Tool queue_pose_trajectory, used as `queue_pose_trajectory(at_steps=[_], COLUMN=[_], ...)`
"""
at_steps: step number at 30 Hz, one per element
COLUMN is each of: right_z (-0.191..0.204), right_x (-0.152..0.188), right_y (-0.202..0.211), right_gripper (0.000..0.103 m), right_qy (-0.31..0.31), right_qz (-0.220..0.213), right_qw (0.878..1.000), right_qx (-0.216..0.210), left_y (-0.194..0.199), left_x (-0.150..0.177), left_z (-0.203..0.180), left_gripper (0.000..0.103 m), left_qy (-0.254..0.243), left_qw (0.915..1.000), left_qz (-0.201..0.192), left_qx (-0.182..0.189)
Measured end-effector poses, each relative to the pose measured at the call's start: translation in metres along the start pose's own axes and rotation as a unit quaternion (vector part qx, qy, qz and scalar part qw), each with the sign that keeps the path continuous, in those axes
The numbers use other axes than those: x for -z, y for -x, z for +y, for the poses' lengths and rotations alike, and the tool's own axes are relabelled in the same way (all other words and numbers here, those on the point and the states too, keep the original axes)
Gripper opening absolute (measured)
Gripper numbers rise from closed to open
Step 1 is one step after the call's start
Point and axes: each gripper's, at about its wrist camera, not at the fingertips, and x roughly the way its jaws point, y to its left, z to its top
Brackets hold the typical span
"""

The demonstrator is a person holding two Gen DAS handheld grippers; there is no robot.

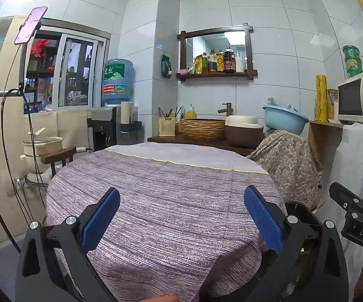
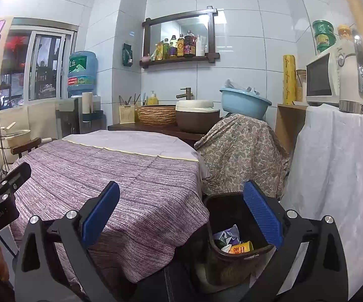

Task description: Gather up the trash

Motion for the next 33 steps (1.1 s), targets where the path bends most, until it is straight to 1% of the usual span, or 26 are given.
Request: queue_pose_trajectory(at_steps=[33], right_z=[-0.0026], right_x=[0.0006], right_y=[-0.0036], right_gripper=[0.097], right_qy=[-0.005], right_qz=[0.009], right_qw=[1.000], right_qx=[-0.001], left_y=[-0.0021], left_x=[0.0024], left_z=[-0.0019], left_gripper=[0.098], left_qy=[-0.005], left_qw=[1.0000], left_qz=[0.007], left_qx=[0.004])
